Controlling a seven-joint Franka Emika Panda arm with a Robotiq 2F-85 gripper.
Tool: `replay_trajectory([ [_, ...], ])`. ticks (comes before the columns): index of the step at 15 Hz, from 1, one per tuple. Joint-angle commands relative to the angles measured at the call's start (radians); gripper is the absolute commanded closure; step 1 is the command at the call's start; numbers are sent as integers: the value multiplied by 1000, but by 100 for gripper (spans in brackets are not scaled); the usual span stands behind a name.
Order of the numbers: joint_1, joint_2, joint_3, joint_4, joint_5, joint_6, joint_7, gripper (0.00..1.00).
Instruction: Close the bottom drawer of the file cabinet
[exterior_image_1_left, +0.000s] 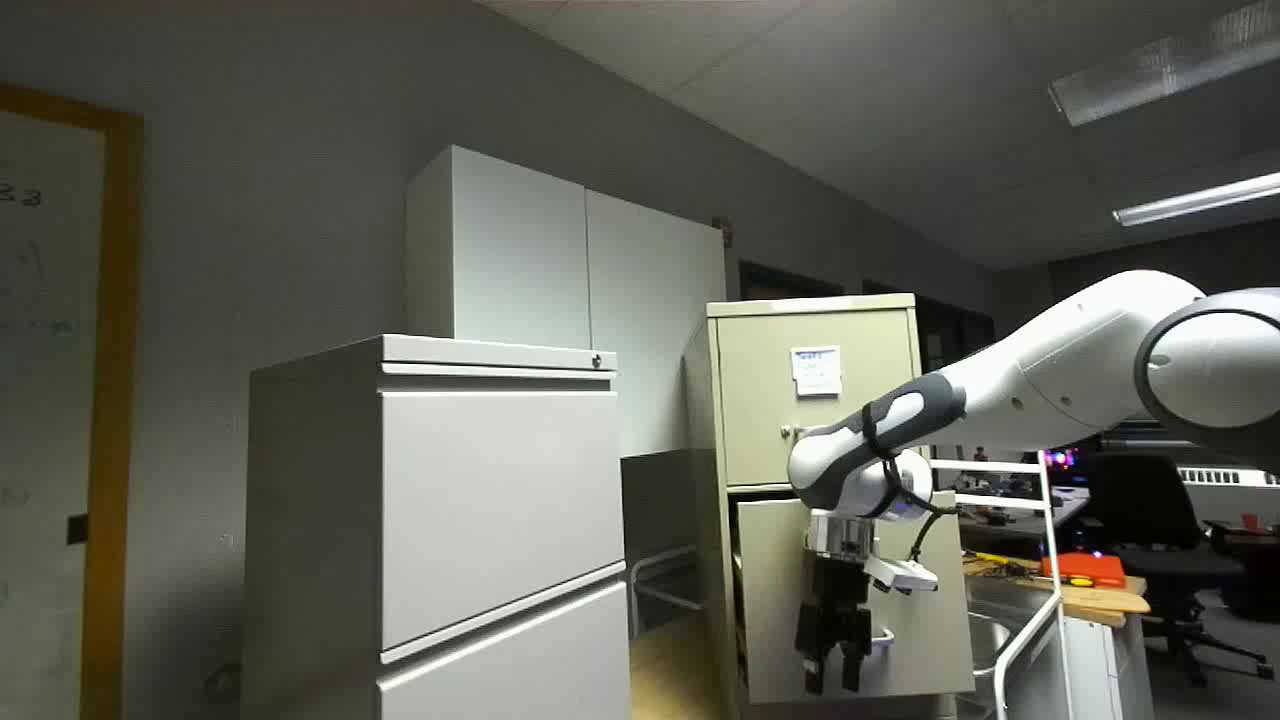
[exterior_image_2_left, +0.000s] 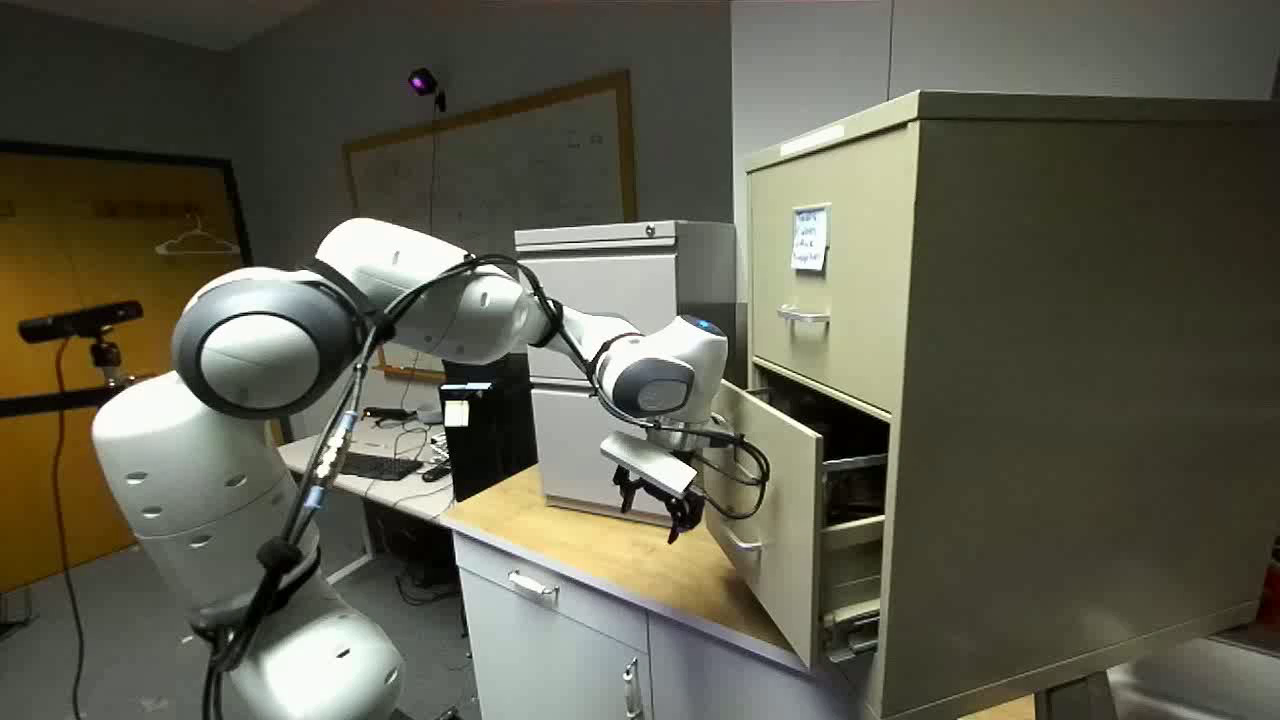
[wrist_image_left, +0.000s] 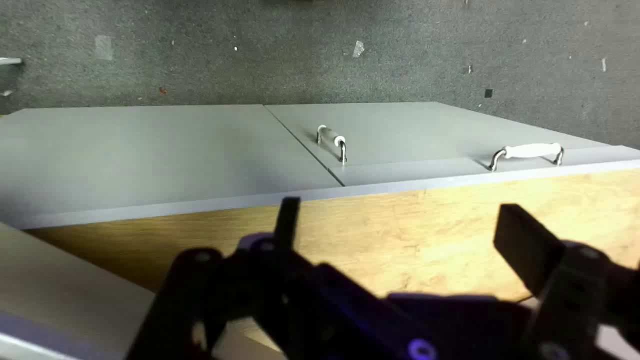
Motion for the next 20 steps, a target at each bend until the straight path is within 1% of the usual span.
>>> replay_trajectory([
  [1, -45, 4, 42, 2, 9, -3, -7, 0],
  [6, -45, 4, 42, 2, 9, -3, -7, 0],
  [8, -59, 2, 57, -1, 15, 33, 24, 0],
  [9, -66, -1, 65, -4, 29, 57, 50, 25],
  [10, -70, -4, 73, -9, 49, 91, 76, 25],
  [11, -72, -10, 81, -16, 74, 114, 99, 33],
  [15, -65, -57, 115, -67, 175, 280, 187, 65],
  [18, -61, -90, 137, -107, 220, 439, 239, 87],
  [20, -60, -100, 144, -131, 233, 560, 272, 99],
])
